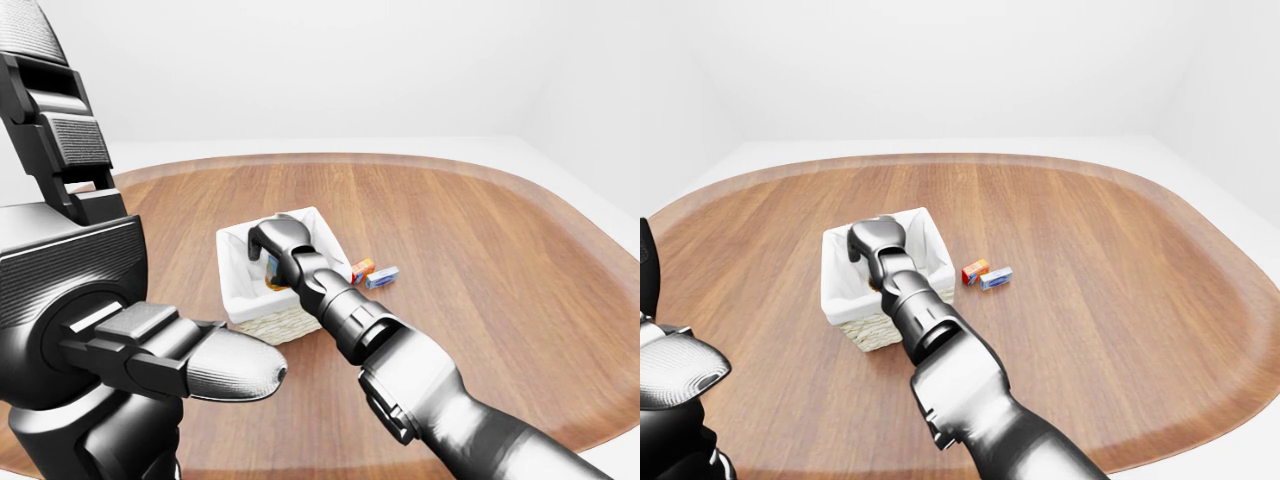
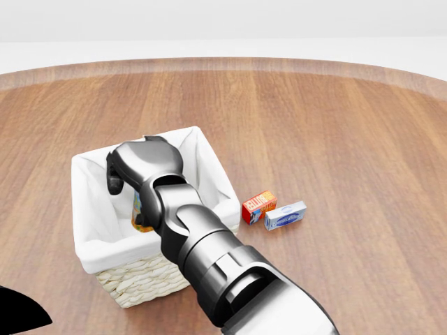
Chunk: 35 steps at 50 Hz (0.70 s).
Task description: Pick up the alphabet soup and put it in the basket.
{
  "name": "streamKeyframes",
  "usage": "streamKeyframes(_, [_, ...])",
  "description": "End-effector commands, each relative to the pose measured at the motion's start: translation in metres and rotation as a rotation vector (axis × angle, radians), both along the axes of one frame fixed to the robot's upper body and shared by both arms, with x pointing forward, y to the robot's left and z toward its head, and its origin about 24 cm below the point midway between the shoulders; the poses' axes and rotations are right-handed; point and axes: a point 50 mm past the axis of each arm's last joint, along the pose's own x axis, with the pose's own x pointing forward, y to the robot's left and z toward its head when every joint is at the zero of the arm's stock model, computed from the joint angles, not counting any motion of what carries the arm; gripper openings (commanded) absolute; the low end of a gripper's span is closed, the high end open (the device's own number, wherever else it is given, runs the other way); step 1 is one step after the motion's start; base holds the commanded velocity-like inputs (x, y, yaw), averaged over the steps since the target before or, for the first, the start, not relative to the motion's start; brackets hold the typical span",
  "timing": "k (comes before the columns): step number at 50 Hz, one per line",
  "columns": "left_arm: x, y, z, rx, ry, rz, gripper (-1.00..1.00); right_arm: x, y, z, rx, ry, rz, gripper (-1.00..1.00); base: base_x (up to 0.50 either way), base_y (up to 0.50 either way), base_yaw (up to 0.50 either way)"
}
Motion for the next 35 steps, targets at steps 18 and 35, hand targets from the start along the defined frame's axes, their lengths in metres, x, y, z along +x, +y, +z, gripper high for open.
streamKeyframes(18, [-0.001, -0.003, -0.002, 0.029, -0.012, 0.015, 1.0, 0.011, -0.001, 0.035, 0.098, -0.076, -0.027, 1.0, 0.0, 0.0, 0.0])
streamKeyframes(35, [0.0, -0.004, -0.002, 0.031, -0.004, 0.006, 1.0, 0.015, 0.0, 0.057, 0.137, -0.141, -0.033, 1.0, 0.0, 0.0, 0.0])
